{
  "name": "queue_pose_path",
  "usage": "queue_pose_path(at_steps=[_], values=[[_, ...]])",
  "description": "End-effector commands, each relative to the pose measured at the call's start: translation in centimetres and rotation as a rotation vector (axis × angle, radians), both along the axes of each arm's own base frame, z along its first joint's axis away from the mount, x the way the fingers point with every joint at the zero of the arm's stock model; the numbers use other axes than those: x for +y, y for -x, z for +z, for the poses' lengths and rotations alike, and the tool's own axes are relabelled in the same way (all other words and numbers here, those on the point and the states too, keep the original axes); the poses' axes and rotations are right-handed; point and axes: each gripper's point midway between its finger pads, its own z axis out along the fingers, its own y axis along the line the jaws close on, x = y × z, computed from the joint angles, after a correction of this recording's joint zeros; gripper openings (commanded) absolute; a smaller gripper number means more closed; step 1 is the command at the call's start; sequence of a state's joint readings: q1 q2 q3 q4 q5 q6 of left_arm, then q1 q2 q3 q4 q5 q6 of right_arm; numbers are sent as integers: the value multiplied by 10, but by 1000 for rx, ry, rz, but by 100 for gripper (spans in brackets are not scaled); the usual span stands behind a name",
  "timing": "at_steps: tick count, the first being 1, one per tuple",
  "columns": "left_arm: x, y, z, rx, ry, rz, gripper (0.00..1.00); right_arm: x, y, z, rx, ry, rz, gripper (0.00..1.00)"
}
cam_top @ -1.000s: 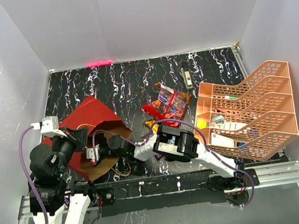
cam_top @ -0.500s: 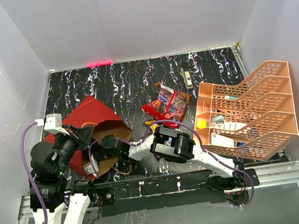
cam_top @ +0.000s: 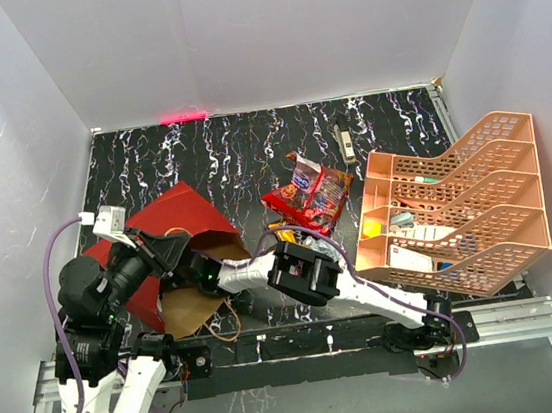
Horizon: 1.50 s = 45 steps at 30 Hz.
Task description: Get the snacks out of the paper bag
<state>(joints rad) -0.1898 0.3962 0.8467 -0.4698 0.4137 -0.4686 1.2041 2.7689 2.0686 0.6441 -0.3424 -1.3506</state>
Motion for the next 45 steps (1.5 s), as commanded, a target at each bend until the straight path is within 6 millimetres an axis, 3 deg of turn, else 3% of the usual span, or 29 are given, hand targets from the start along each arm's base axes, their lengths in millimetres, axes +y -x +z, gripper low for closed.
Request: queue_pose_path(at_steps=[1, 6, 11, 12, 16, 18, 21, 25, 31, 32, 36, 39, 45], values=[[-8, 2, 5, -14, 23, -47, 0, 5, -20, -1, 12, -25, -27, 52], [6, -2, -4, 8, -14, 41, 0, -7, -33, 19, 22, -81, -78, 31], [30, -9, -11, 32, -61, 186, 0, -34, -25, 42, 75, -125, -96, 18], [35, -11, -12, 37, -68, 219, 0, -43, -21, 33, 100, -102, -96, 17], [50, -16, -13, 32, -67, 310, 0, -75, -8, 52, 150, -135, -108, 9], [52, -18, -12, 18, -56, 327, 0, -90, 0, 65, 171, -154, -115, 7], [52, -22, -6, 15, -33, 340, 0, -112, 13, 66, 209, -133, -119, 7], [47, -27, 2, 20, -7, 330, 0, -141, 32, 82, 294, -173, -132, 7], [49, -30, 10, 48, 28, 360, 0, -182, 51, 113, 604, -247, -175, 7], [49, -30, 14, 50, 34, 363, 0, -191, 54, 111, 675, -239, -191, 7], [53, -32, 18, 91, 63, 405, 0, -240, 56, 136, 925, -340, -293, 7], [57, -37, 26, 102, 99, 444, 0, -278, 49, 141, 1146, -410, -465, 7], [67, -62, 48, 96, 186, 555, 0, -362, 46, 167, 1406, -618, -701, 7]])
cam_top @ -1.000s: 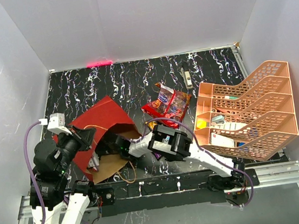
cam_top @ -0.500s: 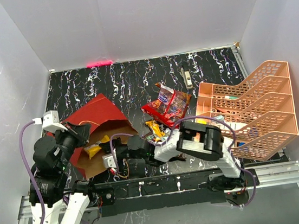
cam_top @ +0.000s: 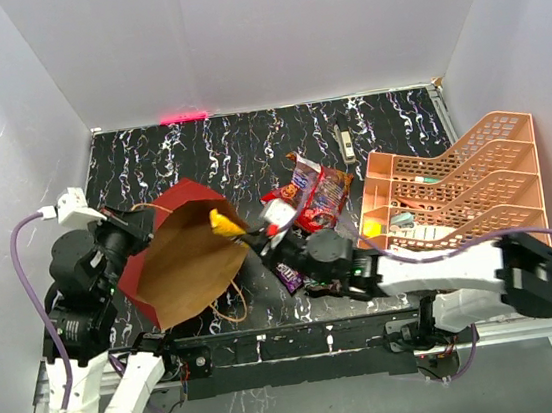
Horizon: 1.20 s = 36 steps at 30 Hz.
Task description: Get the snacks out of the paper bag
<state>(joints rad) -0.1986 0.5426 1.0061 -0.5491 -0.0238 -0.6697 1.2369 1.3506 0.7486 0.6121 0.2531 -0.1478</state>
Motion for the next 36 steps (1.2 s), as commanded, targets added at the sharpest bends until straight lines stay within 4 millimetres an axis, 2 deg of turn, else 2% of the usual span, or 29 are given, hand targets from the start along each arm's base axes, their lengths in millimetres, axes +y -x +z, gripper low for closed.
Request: queue_pose_path(at_steps=[1, 5, 8, 13, 16, 19, 25, 29, 32, 34, 36], values=[[14, -21, 28, -34, 87, 140, 0, -74, -9, 4, 304, -144, -286, 7], [25, -37, 44, -29, 162, 247, 0, -123, -13, 29, 344, -217, -427, 7], [32, -46, 53, -24, 250, 328, 0, -148, -15, 26, 377, -217, -523, 7], [36, -62, 74, -71, 316, 381, 0, -161, -16, 3, 434, -194, -609, 7], [48, -64, 72, -52, 302, 456, 0, -160, -18, -13, 458, -161, -645, 7], [59, -57, 67, -41, 241, 496, 0, -158, -21, -32, 471, -115, -670, 7], [83, -15, 34, -36, 179, 574, 0, -149, -28, -63, 515, -19, -674, 8], [91, 8, 4, 12, 140, 597, 0, -158, -42, -83, 545, 71, -714, 8], [90, 18, -13, 54, 139, 585, 0, -163, -42, -97, 561, 142, -716, 8], [87, 23, -23, 83, 135, 568, 4, -161, -40, -103, 570, 176, -701, 8], [86, 28, -28, 99, 140, 562, 16, -158, -36, -111, 588, 202, -674, 8]])
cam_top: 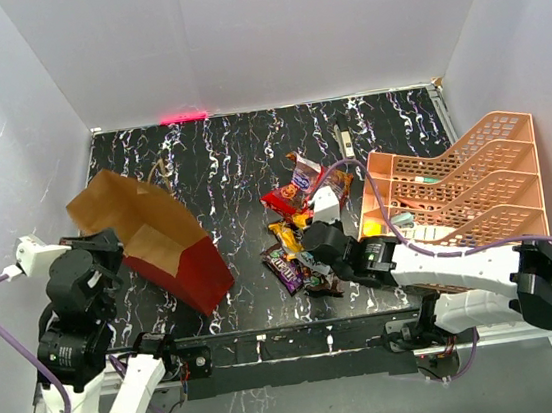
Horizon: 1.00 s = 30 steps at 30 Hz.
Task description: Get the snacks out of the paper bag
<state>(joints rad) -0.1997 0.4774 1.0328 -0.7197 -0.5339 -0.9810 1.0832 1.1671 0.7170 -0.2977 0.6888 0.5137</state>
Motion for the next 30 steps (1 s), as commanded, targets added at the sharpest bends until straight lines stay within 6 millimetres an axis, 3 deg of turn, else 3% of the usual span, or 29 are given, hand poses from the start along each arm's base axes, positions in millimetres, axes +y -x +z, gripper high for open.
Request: queue_pose_path(at_steps=[1, 3, 6, 9, 12, 15, 19, 24, 30], values=[[-1, 11, -22, 76, -1, -15, 21, 17, 3, 8, 25, -34, 62, 9], [-2, 16, -18, 62, 0, -28, 35, 17, 5, 0, 46, -18, 67, 12], [-2, 23, -7, 36, -16, -48, 55, 14, 5, -7, 63, 21, 63, 25], [0, 31, 7, 20, -43, -57, 68, 15, 8, -3, 84, 50, 83, 60], [2, 39, 21, 7, -68, -69, 84, 14, 9, 13, 92, 56, 83, 75], [4, 47, 31, -1, -83, -71, 90, 19, 12, 42, 91, 20, 115, 88], [3, 54, 46, -28, -124, -100, 98, 16, 16, 83, 59, -58, 113, 94], [-5, 58, 69, -62, -244, -203, 98, -2, 18, 136, -88, -220, 107, 98], [-9, 70, 122, -143, -420, -285, 98, -43, 22, 231, -290, -355, 67, 98]])
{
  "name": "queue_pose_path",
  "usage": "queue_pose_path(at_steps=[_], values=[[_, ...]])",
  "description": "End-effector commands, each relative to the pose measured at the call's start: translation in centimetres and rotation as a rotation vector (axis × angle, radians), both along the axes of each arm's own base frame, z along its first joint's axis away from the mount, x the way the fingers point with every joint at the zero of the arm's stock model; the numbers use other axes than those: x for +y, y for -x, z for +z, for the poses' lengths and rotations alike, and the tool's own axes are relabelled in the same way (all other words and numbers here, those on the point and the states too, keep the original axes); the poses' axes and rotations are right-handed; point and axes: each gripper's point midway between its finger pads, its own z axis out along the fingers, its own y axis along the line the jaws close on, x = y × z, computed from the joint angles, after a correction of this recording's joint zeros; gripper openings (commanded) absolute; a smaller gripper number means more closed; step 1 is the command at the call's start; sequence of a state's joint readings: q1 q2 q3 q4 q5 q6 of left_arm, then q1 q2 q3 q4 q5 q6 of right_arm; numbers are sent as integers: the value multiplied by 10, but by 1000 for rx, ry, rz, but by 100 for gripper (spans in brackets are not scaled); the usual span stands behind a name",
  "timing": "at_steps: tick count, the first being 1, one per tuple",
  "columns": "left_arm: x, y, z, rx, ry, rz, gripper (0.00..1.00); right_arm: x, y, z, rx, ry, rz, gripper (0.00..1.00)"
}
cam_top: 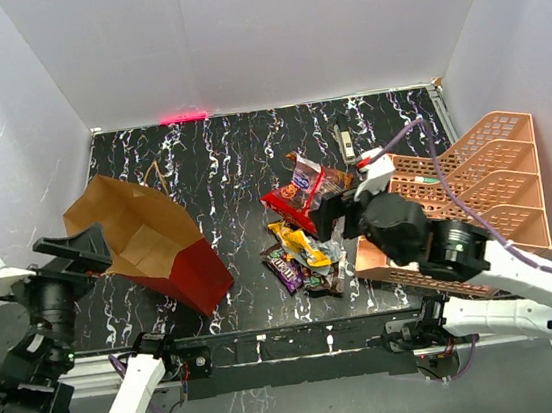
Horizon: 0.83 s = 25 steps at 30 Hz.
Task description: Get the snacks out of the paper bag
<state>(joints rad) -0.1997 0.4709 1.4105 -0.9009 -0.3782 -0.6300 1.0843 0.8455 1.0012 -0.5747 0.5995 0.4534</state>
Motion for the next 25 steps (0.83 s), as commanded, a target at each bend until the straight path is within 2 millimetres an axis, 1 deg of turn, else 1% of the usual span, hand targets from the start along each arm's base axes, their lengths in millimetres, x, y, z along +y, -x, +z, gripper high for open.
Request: queue_pose_path(at_steps=[1, 3, 6, 8, 11, 13, 15, 21, 25], values=[[-5, 7, 45, -75, -164, -78, 99, -27, -1, 92, -170, -124, -49, 98], [-7, 14, 69, -139, -192, -102, 98, -39, 3, 124, -209, -158, -61, 98], [-15, 24, 101, -247, -221, -154, 98, -57, 10, 166, -253, -206, -69, 98], [-21, 30, 117, -311, -237, -189, 98, -66, 15, 187, -274, -240, -67, 98], [-27, 34, 130, -366, -245, -221, 98, -78, 23, 207, -301, -283, -62, 98], [-29, 34, 132, -378, -246, -230, 98, -85, 25, 214, -313, -301, -71, 98], [-32, 31, 130, -370, -245, -239, 98, -89, 26, 214, -319, -301, -76, 98], [-36, 20, 119, -324, -242, -257, 98, -94, 24, 209, -312, -287, -103, 98], [-38, 18, 115, -320, -232, -264, 98, -94, 20, 201, -309, -255, -122, 98]])
